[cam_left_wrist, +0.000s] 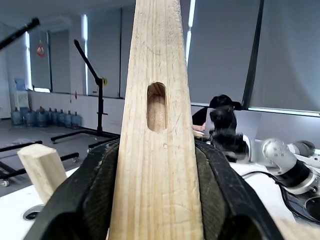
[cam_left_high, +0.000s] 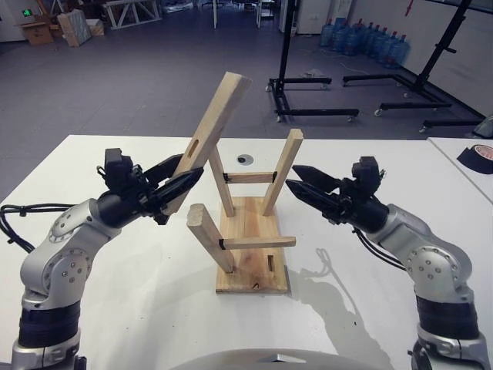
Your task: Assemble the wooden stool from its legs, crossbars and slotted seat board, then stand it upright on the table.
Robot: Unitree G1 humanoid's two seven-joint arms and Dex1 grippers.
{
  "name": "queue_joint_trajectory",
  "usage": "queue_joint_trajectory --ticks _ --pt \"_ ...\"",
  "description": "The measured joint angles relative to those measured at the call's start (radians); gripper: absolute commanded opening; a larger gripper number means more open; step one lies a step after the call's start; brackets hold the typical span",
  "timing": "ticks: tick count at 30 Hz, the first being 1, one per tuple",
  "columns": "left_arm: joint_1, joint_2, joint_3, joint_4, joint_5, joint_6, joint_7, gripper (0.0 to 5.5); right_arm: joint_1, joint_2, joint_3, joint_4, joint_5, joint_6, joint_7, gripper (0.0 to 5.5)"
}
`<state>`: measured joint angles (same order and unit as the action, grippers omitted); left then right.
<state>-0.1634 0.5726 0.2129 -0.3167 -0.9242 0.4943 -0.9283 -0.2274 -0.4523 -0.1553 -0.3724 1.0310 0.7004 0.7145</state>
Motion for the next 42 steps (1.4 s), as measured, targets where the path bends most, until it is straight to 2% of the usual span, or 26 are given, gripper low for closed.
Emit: queue_joint_trajectory --ticks 2,5,11,15,20,32,41,42 --pt "-0.031 0.008 -0.042 0.117 0.026 0.010 -0.098 2.02 -0.046 0.016 0.035 0.016 -0.007 0.004 -0.002 3.49" --pt "-0.061 0.015 -0.061 0.178 -0.077 0.150 -0.194 2.02 -0.072 0.075 0.075 0.054 -0.010 0.010 -0.018 3.49" --pt "-0.065 -0.019 -0.067 0.166 -0.210 0.331 -0.162 2.02 -0.101 0.219 0.115 0.063 0.072 0.032 -0.075 3.49" --pt "-0.079 -0.064 -0.078 0.210 -0.203 0.345 -0.128 2.02 -0.101 0.280 0.091 0.085 0.199 0.063 -0.121 3.49" --pt "-0.094 -0.067 -0.094 0.256 -0.163 0.344 -0.160 2.02 -0.123 0.338 0.053 0.129 0.338 0.092 -0.232 3.49" --pt "-0.131 -0.075 -0.104 0.280 -0.082 0.325 -0.230 2.02 -0.178 0.356 0.108 0.219 0.242 0.104 -0.243 3.49" --pt "-0.121 -0.069 -0.121 0.276 -0.069 0.327 -0.285 2.02 -0.200 0.309 0.154 0.273 0.166 0.150 -0.081 3.49" --pt "-0.115 -0.064 -0.124 0.270 -0.069 0.331 -0.291 2.02 -0.200 0.309 0.157 0.278 0.164 0.151 -0.068 3.30"
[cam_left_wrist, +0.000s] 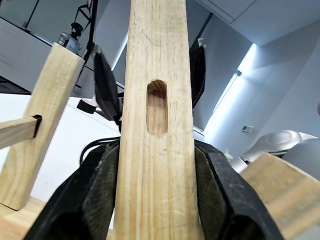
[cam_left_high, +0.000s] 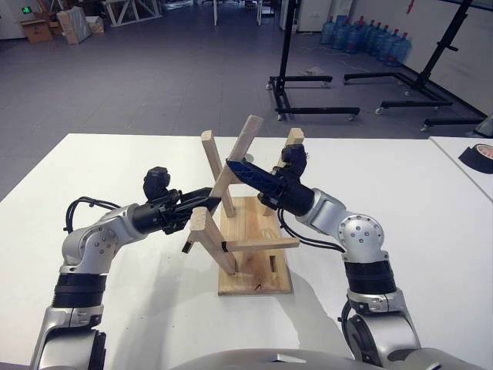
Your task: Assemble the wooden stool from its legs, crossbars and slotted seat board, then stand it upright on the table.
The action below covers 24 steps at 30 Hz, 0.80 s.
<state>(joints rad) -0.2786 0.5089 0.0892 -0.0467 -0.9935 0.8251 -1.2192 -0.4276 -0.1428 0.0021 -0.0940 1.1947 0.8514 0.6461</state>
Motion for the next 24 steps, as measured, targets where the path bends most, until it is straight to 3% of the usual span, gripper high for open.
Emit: queue_joint_trajectory --ticks 6,13,15,19,24 --pt "0.011 0.013 -0.013 -0.018 0.020 0.002 -0.023 2.02 0.000 -0.001 0.010 -0.003 -0.005 0.021 0.051 2.28" --pt "0.011 0.011 -0.017 -0.019 0.047 -0.026 -0.035 2.02 0.002 -0.022 0.011 -0.042 -0.058 0.012 0.069 2.13" --pt "0.011 0.005 -0.005 -0.015 0.043 -0.026 -0.024 2.59 0.003 -0.030 0.016 -0.064 -0.094 -0.009 0.070 2.06" --pt "-0.010 -0.029 0.104 0.023 -0.031 -0.019 0.068 3.14 0.016 -0.041 0.002 -0.062 -0.177 -0.072 0.055 2.05" --pt "0.009 -0.041 0.165 0.015 -0.051 -0.030 0.145 3.98 0.042 -0.156 -0.128 -0.085 -0.193 -0.127 0.110 2.05"
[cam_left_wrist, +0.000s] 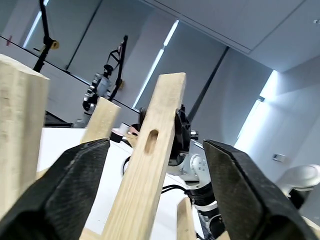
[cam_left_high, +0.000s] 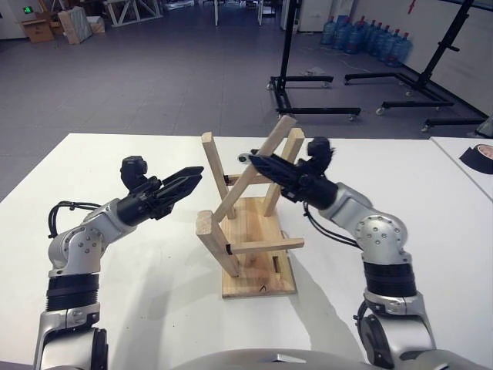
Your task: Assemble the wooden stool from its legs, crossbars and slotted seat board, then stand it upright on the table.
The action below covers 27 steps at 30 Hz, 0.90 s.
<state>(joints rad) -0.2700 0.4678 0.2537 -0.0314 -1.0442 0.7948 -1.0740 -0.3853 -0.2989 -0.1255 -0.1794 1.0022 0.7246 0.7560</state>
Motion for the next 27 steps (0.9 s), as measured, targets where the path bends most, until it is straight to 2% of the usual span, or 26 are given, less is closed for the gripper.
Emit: queue_joint_trajectory --ticks 4,7,16,27 --pt "0.078 -0.007 0.063 -0.020 0.031 -0.053 0.074 4.00 0.168 -0.245 -0.154 0.010 0.054 0.085 0.168 2.05" --pt "0.103 -0.011 0.076 -0.052 0.049 -0.081 0.109 4.00 0.280 -0.314 -0.156 0.000 -0.001 0.073 0.243 2.05" --pt "0.202 0.013 0.176 -0.119 0.039 -0.114 0.179 4.00 0.411 -0.425 -0.129 -0.172 -0.067 -0.034 0.362 2.04" --pt "0.233 0.019 0.192 -0.143 0.048 -0.153 0.191 4.00 0.439 -0.542 -0.048 -0.277 -0.199 -0.194 0.414 2.03"
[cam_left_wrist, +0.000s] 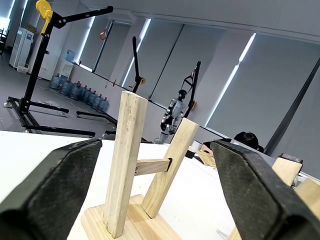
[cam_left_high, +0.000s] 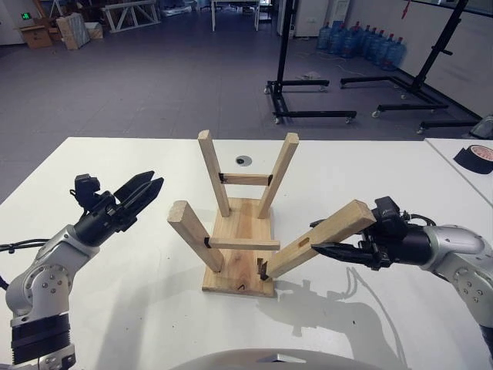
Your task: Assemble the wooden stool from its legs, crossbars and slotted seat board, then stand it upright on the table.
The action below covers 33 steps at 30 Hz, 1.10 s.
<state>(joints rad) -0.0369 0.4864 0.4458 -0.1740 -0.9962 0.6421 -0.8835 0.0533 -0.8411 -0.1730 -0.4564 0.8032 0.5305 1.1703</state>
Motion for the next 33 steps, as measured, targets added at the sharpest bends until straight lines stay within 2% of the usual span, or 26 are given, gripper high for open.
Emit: queue_joint_trajectory --ticks 3,13,24,33 --pt "0.004 0.003 0.000 -0.005 0.002 -0.001 0.000 4.00 -0.022 -0.014 0.029 -0.033 -0.053 -0.053 -0.005 2.03" --pt "0.043 -0.031 -0.035 -0.054 0.020 -0.039 0.038 4.00 -0.160 -0.050 0.107 0.025 -0.071 -0.029 0.038 2.03" --pt "0.067 -0.047 -0.025 -0.091 -0.029 -0.044 0.077 4.00 -0.127 -0.041 0.088 0.017 0.020 0.055 0.043 2.03" --pt "0.087 -0.069 -0.037 -0.132 -0.050 -0.049 0.103 4.00 -0.218 -0.042 0.164 0.096 -0.058 -0.010 0.058 2.03"
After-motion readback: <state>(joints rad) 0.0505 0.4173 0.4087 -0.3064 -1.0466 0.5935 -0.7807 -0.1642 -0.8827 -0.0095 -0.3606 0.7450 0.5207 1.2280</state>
